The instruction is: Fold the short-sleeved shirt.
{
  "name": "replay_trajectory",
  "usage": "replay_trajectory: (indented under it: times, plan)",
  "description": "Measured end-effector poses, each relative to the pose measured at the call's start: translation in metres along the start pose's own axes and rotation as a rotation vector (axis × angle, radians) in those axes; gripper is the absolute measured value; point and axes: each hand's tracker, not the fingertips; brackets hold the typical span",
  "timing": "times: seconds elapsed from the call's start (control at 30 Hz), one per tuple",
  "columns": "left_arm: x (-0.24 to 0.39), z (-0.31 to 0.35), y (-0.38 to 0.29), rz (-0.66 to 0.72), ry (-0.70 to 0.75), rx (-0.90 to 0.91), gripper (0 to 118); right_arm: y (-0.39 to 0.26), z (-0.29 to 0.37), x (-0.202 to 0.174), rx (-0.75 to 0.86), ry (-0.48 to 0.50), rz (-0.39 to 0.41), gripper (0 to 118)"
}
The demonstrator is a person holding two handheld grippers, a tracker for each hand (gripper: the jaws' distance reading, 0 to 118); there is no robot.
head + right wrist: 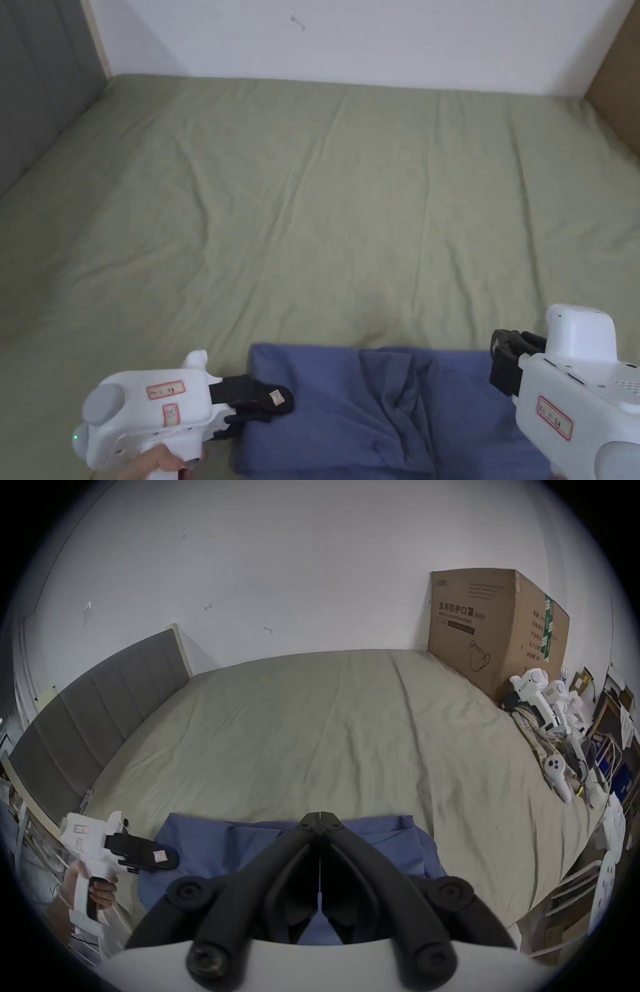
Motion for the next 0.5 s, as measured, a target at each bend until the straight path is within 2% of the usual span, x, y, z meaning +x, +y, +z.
replay_trajectory:
  times: [0.03, 0.2, 0.37, 0.43, 0.5]
  plan:
    - [0.003, 0.004, 0.003, -0.054, 0.035, -0.006, 9, 0.000, 0.000, 0.000, 0.002, -0.001, 0.000, 1]
    - [0.011, 0.042, 0.020, -0.099, 0.117, 0.007, 9, 0.005, -0.003, 0.005, -0.005, 0.034, -0.071, 1]
    - [0.007, 0.094, 0.024, -0.092, 0.176, 0.049, 9, 0.002, -0.004, 0.003, -0.008, 0.030, -0.043, 1]
    - [0.006, 0.108, 0.022, -0.094, 0.250, 0.064, 9, 0.000, -0.005, 0.005, -0.011, 0.033, -0.052, 1]
    - [0.009, 0.116, 0.019, -0.080, 0.236, 0.077, 9, -0.002, -0.006, 0.009, -0.013, 0.038, -0.071, 1]
